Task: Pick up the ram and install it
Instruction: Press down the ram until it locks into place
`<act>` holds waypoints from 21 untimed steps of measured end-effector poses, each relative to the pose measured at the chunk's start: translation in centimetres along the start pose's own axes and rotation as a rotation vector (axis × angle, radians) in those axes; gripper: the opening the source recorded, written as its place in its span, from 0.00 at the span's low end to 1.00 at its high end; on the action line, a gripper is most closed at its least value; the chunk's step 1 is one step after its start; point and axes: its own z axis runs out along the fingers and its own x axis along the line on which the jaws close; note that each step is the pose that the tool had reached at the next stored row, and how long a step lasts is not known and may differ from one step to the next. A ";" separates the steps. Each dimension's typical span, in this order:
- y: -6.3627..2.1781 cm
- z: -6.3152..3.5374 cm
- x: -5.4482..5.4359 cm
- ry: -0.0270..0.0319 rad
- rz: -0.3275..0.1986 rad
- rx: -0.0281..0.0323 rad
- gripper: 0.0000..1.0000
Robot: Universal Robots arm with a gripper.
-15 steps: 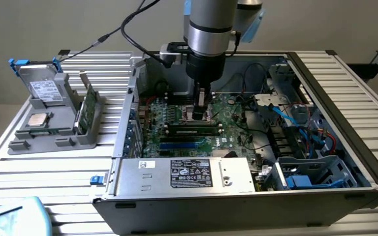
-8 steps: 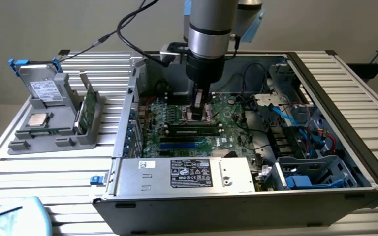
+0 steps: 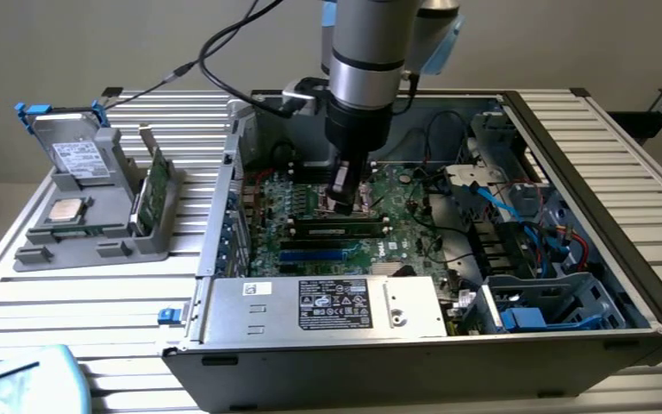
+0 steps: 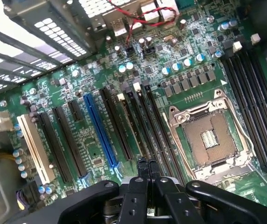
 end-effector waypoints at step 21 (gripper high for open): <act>-0.02 0.41 0.0 -0.0162 0.368 -0.0216 0.13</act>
